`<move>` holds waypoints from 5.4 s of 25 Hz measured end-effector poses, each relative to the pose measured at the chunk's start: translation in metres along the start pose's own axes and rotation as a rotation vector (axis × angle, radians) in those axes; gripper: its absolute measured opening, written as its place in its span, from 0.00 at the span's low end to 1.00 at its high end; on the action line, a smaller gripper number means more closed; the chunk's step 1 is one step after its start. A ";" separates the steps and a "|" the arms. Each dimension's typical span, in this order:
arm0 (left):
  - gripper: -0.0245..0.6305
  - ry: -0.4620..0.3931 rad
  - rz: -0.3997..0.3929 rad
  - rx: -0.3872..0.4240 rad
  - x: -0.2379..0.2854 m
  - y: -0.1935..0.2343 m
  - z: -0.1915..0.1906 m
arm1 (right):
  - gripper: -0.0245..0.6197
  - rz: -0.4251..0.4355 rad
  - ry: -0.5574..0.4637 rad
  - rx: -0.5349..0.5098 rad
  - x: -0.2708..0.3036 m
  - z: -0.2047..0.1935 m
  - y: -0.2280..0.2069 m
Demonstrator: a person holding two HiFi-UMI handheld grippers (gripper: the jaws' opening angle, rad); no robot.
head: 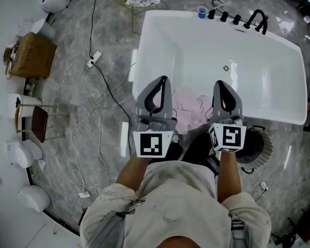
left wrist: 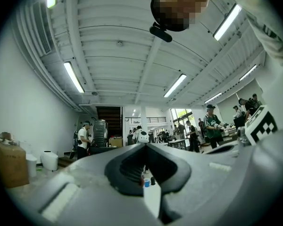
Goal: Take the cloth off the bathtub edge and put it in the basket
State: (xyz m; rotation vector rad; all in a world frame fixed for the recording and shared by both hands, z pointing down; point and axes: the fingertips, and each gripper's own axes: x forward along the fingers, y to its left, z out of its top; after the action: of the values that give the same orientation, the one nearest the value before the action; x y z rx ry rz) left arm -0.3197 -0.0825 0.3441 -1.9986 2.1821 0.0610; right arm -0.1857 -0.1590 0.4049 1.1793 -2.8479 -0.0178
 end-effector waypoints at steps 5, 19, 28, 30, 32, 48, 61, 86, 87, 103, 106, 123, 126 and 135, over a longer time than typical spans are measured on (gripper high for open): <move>0.04 0.051 0.033 -0.008 -0.003 0.008 -0.030 | 0.04 0.091 0.109 0.043 0.016 -0.054 0.022; 0.04 0.208 0.098 -0.051 -0.027 0.018 -0.127 | 0.58 0.399 0.615 -0.010 0.034 -0.280 0.081; 0.04 0.265 0.099 -0.078 -0.036 0.015 -0.165 | 0.86 0.567 0.942 -0.185 0.021 -0.402 0.099; 0.04 0.277 0.094 -0.079 -0.039 0.014 -0.172 | 0.88 0.597 0.999 -0.266 0.018 -0.426 0.101; 0.04 0.289 0.097 -0.083 -0.043 0.013 -0.180 | 0.90 0.622 1.045 -0.320 0.015 -0.446 0.104; 0.04 0.293 0.104 -0.113 -0.046 0.009 -0.185 | 0.60 0.559 1.051 -0.487 0.008 -0.478 0.113; 0.04 0.255 0.064 -0.104 -0.034 0.002 -0.149 | 0.28 0.432 0.989 -0.261 -0.005 -0.420 0.100; 0.04 0.077 -0.003 -0.082 -0.026 -0.008 -0.039 | 0.26 0.196 0.423 0.183 0.015 -0.118 0.059; 0.04 0.067 -0.004 -0.078 -0.025 -0.007 -0.034 | 0.26 0.185 0.394 0.187 0.016 -0.105 0.056; 0.04 -0.094 -0.114 -0.080 -0.005 -0.037 0.037 | 0.26 -0.055 0.023 0.190 -0.032 0.054 -0.014; 0.04 -0.098 -0.161 -0.089 0.002 -0.052 0.040 | 0.26 -0.115 0.002 0.197 -0.047 0.061 -0.032; 0.04 -0.134 -0.638 -0.183 0.043 -0.247 0.052 | 0.26 -0.615 -0.049 0.200 -0.220 0.065 -0.169; 0.04 -0.134 -0.741 -0.198 0.041 -0.293 0.053 | 0.26 -0.728 -0.053 0.204 -0.265 0.062 -0.192; 0.04 -0.145 -1.007 -0.251 0.023 -0.414 0.067 | 0.26 -1.042 -0.066 0.187 -0.394 0.064 -0.239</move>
State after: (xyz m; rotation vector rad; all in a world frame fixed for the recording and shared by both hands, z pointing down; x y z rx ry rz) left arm 0.0964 -0.1337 0.3127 -2.8620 0.9200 0.3291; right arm 0.2577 -0.0507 0.3129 2.5520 -1.9613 0.1633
